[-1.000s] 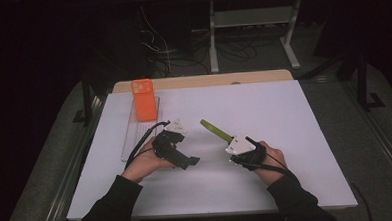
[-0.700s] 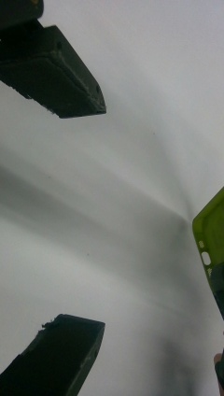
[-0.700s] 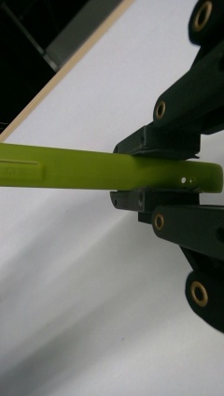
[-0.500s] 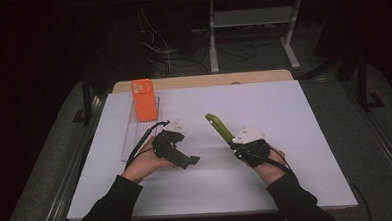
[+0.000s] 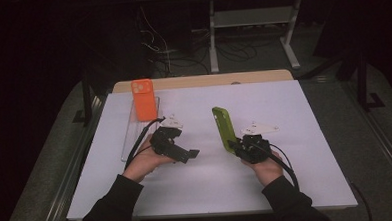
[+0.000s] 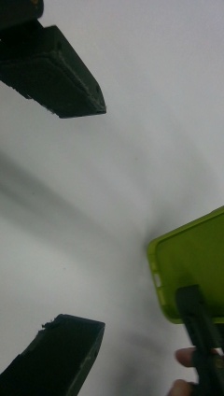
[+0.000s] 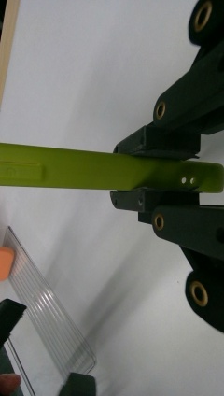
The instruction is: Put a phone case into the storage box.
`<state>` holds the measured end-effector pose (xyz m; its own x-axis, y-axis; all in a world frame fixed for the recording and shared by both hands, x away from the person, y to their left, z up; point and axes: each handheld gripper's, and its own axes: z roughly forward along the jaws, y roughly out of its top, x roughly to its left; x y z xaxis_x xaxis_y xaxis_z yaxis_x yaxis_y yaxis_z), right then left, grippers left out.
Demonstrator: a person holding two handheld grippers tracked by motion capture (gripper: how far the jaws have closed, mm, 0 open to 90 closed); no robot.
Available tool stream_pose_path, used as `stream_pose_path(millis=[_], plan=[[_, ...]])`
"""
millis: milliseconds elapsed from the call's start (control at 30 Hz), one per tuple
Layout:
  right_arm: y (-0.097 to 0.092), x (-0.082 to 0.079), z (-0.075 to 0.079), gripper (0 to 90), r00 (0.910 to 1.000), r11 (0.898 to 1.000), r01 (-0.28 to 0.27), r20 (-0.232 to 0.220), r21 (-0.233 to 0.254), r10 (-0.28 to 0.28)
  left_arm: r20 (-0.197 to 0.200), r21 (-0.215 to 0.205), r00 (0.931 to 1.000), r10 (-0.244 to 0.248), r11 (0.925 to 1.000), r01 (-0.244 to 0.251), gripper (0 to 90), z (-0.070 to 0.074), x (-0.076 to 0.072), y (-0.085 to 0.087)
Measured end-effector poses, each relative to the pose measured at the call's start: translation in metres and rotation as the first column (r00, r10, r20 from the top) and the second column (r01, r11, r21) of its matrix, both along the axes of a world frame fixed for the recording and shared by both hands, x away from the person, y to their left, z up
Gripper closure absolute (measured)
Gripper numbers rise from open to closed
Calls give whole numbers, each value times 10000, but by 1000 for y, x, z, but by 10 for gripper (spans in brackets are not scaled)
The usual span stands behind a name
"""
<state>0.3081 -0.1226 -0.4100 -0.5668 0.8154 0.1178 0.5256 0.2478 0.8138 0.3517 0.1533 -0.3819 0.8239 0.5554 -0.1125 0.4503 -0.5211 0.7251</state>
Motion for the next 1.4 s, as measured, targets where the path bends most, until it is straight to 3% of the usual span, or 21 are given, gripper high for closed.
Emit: stream_pose_path(millis=[67, 167, 400, 733, 833, 933, 967, 1033, 1067, 1167, 1300, 1400], plan=[[1, -1, 0, 756, 9999, 9999, -1, 149, -122, 3, -4, -190, 9999, 152, 9997, -152, 0, 1, 1, -1], [3, -2, 0, 756, 9996, 9998, -22, 269, -220, 28, -166, -800, 9993, 341, 9962, -353, 0, 3, 2, -5], [9, -4, 0, 756, 9991, 9993, -272, 308, -260, 280, -274, -1577, 9991, 325, 9868, -364, 0, 8, 10, -20], [12, -5, 2, 756, 9985, 9990, -361, 413, -275, 372, -433, -2915, 9977, 517, 9546, -621, 0, 17, 25, -35], [14, -5, 2, 757, 9983, 9989, -402, 408, -254, 412, -343, -3007, 9985, 437, 9523, -520, 0, 17, 27, -39], [15, -5, 1, 757, 9974, 9982, -512, 493, -303, 526, -188, -2936, 9994, 278, 9554, -321, 0, 18, 31, -41], [16, -6, 2, 757, 9983, 9986, -477, 337, -214, 484, -271, -3087, 9992, 298, 9505, -367, 0, 18, 31, -43], [16, -6, 2, 757, 9972, 9984, -501, 547, -246, 514, -295, -3073, 9992, 274, 9510, -351, 0, 18, 32, -45], [17, -8, 2, 757, 9976, 9985, -520, 438, -186, 528, -388, -3039, 9989, 271, 9519, -377, 0, 18, 33, -47], [17, -8, 3, 757, 9960, 9980, -607, 637, -201, 619, -473, -3189, 9985, 272, 9469, -409, 0, 16, 34, -52], [18, -9, 4, 757, 9963, 9978, -646, 559, -152, 654, -331, -3118, 9991, 278, 9494, -368, 0, 16, 36, -56], [19, -9, 4, 757, 9960, 9974, -696, 543, -169, 704, -367, -3179, 9988, 316, 9472, -417, 0, 16, 37, -59]])
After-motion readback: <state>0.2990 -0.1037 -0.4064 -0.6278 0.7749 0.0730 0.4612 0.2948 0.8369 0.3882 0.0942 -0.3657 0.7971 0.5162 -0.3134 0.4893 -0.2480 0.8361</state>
